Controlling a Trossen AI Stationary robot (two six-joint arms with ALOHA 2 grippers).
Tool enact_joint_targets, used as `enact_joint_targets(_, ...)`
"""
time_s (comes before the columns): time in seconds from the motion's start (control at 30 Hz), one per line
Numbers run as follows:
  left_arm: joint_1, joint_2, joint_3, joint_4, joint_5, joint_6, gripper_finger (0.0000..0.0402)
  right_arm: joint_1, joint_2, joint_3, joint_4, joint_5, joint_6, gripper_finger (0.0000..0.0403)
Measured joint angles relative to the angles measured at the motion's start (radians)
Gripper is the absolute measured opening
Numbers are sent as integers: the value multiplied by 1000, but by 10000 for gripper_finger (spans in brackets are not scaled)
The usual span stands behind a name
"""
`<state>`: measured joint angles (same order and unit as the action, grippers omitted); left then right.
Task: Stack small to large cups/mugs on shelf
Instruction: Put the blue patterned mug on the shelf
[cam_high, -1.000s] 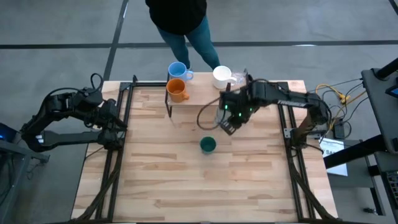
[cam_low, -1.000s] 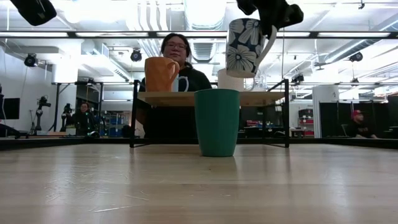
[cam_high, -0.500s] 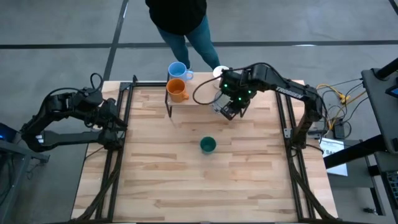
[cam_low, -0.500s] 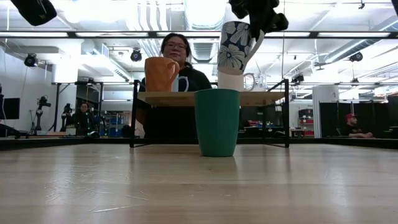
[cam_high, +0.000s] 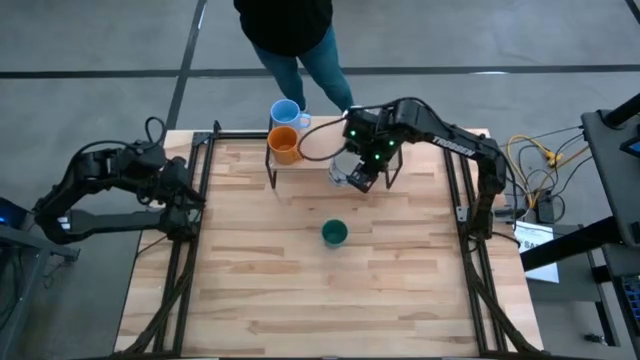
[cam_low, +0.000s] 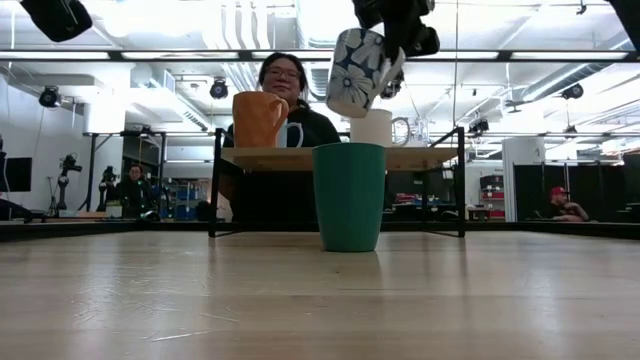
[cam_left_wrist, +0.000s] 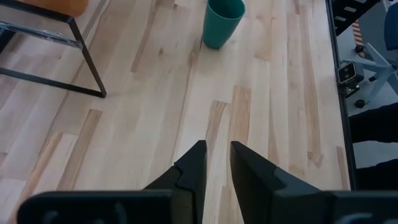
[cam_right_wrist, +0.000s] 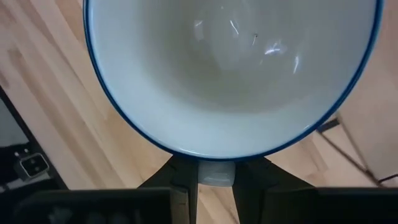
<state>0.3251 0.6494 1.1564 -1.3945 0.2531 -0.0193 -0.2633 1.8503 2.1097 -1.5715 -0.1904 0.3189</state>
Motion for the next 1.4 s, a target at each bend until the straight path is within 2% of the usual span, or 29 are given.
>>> enact_joint_targets(0.2, 0, 21, 0, 1, 0, 0, 57, -39, 11, 81, 1, -48, 43, 57)
enact_joint_targets(0.37, 0, 38, 0, 4, 0, 0, 57, -63, 7, 87, 1, -47, 51, 57)
enact_joint_targets(0.7, 0, 41, 0, 3, 0, 0, 57, -105, -7, 17, 1, -24, 95, 57)
enact_joint_targets(1.1, 0, 42, 0, 2, 0, 0, 57, -143, -108, -52, 1, 38, 151, 57)
enact_joint_targets(1.4, 0, 42, 7, 1, 0, 1, 57, -156, -160, -130, 2, 26, 163, 57)
